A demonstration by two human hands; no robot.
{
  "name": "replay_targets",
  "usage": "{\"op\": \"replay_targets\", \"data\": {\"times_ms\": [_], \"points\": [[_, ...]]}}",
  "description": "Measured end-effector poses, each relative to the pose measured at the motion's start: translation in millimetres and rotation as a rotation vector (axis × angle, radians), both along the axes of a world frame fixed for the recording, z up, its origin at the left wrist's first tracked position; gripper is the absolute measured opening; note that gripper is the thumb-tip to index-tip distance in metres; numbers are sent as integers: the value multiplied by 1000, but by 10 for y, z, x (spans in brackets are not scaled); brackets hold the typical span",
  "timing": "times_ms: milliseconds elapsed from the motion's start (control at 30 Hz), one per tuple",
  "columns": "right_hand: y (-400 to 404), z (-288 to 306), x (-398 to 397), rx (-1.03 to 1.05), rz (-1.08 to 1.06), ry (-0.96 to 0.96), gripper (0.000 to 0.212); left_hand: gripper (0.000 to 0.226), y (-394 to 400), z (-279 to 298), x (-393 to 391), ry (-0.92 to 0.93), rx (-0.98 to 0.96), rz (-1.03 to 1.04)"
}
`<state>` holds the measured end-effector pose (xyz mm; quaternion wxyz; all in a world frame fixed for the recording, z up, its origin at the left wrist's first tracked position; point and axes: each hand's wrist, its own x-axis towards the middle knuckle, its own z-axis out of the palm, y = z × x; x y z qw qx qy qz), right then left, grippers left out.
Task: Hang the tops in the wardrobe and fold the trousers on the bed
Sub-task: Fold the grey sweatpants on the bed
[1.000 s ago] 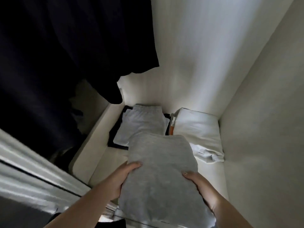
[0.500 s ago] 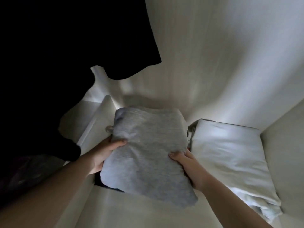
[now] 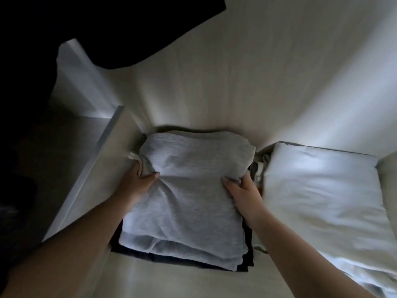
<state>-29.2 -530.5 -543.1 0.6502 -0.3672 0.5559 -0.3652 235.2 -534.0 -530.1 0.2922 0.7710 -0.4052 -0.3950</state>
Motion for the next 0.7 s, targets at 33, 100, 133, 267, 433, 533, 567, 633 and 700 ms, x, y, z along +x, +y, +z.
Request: {"op": "replay_targets", "data": {"times_ms": [33,100,133,267,433,533,567,633,700], "points": [[-50,-2,9,-10,-4,27,25,51,-26,16,3,7,-10,-13],[-100,-49,28,5,23,88,34,53,-40,15,4,44,-16,-51],[-91,-72,27,21,28,106,37,51,-24,14,-2,58,-19,-59],[167,-23,-67,8,2,31,47,35,219,57,-36,105,-10,28],[813,-24,-167,44,114,164,81,69,775,-68,122,-188,86,33],[896,8,-174,3,196,245,88,67,969,-81,195,-111,126,26],[897,33,-174,1,221,264,89,75,1012,-101,237,-108,126,34],[930,72,-184,-12,300,373,89,77,1060,-122,303,-195,144,54],[996,92,-185,-23,359,490,89,67,1084,-131,287,-291,156,13]]}}
